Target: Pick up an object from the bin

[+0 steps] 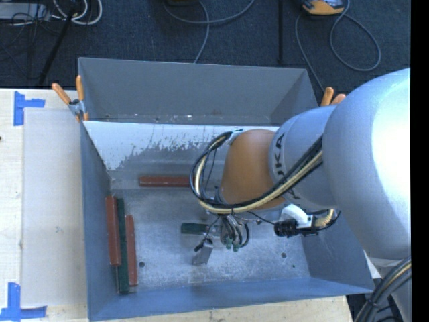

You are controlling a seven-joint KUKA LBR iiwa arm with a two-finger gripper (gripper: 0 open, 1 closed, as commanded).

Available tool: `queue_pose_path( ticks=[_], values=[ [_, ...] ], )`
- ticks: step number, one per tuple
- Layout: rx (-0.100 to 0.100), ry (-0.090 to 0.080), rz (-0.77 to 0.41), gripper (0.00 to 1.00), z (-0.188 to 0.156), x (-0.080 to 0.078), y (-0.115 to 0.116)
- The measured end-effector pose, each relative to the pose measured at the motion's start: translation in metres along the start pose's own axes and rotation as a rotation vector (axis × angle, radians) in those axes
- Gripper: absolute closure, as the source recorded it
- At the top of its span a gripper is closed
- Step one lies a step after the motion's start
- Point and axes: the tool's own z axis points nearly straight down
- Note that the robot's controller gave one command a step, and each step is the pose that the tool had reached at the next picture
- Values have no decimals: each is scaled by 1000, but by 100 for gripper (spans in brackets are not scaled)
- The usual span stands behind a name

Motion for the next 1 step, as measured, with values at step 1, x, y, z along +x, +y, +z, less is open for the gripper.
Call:
queue_pose_path(
  ticks=[1],
  values=[
    [0, -4, -3, 0, 1, 0, 0]
  ],
)
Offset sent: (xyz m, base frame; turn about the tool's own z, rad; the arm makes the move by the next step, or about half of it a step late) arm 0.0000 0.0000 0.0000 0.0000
